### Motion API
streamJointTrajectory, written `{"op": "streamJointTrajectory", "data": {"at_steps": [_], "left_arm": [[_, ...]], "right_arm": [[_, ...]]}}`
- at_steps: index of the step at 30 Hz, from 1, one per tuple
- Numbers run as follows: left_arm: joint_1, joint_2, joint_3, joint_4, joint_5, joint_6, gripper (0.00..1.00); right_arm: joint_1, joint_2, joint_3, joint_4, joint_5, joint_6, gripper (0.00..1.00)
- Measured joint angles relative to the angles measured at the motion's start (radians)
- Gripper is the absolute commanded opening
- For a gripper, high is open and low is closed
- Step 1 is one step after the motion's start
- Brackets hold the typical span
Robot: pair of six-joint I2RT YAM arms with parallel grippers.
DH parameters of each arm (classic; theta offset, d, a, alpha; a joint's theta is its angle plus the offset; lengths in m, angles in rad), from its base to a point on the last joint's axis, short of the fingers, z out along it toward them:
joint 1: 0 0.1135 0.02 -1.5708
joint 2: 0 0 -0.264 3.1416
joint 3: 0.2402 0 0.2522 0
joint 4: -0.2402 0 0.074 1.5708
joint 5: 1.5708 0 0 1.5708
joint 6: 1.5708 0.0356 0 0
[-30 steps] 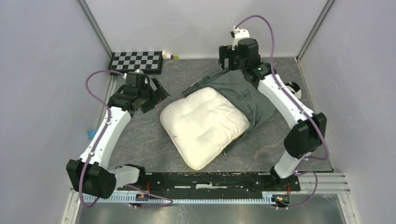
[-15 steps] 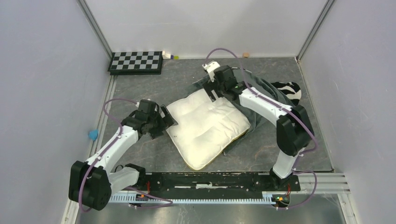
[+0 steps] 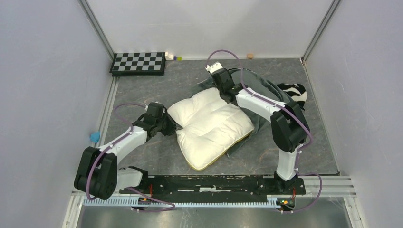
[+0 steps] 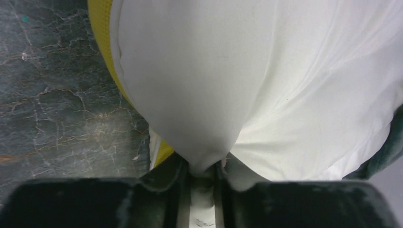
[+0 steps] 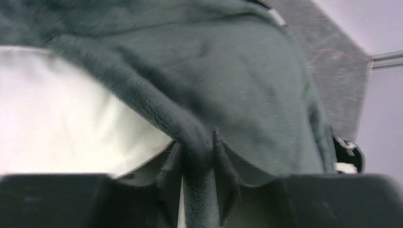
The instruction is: Put the pillow into the pillowcase
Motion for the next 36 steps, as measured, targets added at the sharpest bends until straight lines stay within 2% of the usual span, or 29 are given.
{"op": "streamJointTrajectory", "data": {"at_steps": [2,8,12,15,18,20,23,25,27,29,32,35,36], "left_arm": [[0.000,0.013,0.000,0.011,0.003,-0.002,0.03],[-0.006,0.032,0.005,0.031,0.018,-0.002,0.02],[-0.063,0.047,0.077,-0.009,-0.001,-0.002,0.02],[-0.114,0.049,0.179,-0.061,-0.021,-0.002,0.02],[-0.086,0.049,0.264,-0.081,-0.009,-0.003,0.02],[-0.029,0.050,0.272,-0.083,-0.014,-0.008,0.02],[0.031,0.077,0.264,-0.089,-0.043,-0.014,0.02],[0.046,0.097,0.242,-0.082,-0.056,-0.021,0.02],[0.052,0.106,0.201,-0.068,-0.063,-0.030,0.02],[0.059,0.108,0.170,-0.060,-0.065,-0.038,0.02],[0.064,0.109,0.151,-0.045,-0.065,-0.040,0.06],[0.065,0.109,0.149,-0.038,-0.063,-0.040,0.20],[0.066,0.109,0.149,-0.037,-0.063,-0.038,0.29]], "right_arm": [[-0.002,0.008,0.031,0.000,0.054,0.002,0.01],[0.025,0.052,0.186,-0.073,0.094,0.036,0.00],[0.163,0.052,0.287,-0.175,0.061,0.122,0.00],[0.272,0.051,0.303,-0.187,0.008,0.181,0.00],[0.316,0.053,0.278,-0.198,-0.043,0.222,0.00],[0.300,0.053,0.258,-0.196,-0.064,0.239,0.14],[0.249,0.053,0.241,-0.199,-0.074,0.251,0.53],[0.217,0.052,0.241,-0.201,-0.067,0.255,0.74],[0.201,0.043,0.238,-0.204,-0.044,0.240,0.88],[0.203,0.014,0.209,-0.203,-0.014,0.227,0.96],[0.211,-0.091,0.084,-0.196,0.053,0.211,0.98],[0.213,-0.248,-0.106,-0.174,0.103,0.208,0.98],[0.210,-0.297,-0.166,-0.173,0.119,0.208,0.98]]}}
